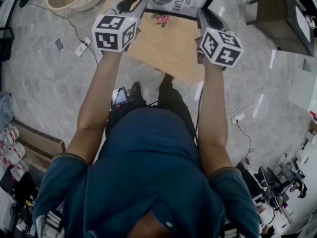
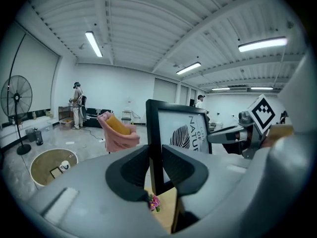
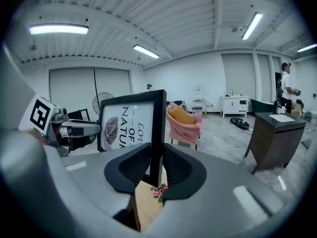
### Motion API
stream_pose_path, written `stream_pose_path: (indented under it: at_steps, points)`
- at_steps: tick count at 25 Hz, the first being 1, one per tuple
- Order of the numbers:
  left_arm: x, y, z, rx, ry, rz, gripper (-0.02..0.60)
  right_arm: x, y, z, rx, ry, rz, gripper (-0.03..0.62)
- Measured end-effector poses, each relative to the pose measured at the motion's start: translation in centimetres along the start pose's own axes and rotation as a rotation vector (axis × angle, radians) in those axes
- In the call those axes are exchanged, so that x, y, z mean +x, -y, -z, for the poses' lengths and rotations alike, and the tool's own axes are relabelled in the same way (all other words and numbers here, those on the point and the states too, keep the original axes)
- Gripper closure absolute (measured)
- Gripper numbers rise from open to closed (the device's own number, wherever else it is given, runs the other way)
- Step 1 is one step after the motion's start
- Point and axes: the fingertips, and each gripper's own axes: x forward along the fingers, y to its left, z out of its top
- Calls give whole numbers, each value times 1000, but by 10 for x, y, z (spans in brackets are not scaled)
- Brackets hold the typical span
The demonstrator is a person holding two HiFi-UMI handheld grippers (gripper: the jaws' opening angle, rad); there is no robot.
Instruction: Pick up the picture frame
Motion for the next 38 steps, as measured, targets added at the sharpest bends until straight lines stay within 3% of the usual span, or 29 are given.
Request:
stream_pose_path:
  at_steps: [8,21,30,38]
  points:
    - [-58,-13,-69,65,135,-14,506,-37,-51,-68,-58,125,-6,503]
    - [-139,-1,-160,144,344,-10,505,-125,-111,-163,-211,310,3,503]
    - [-172,22,-195,208,417,5,507,-171,-125,-181,-248,364,40,505]
    - [-179,35,-194,218,425,20,506,-186,-125,-179,-277,376,69,509]
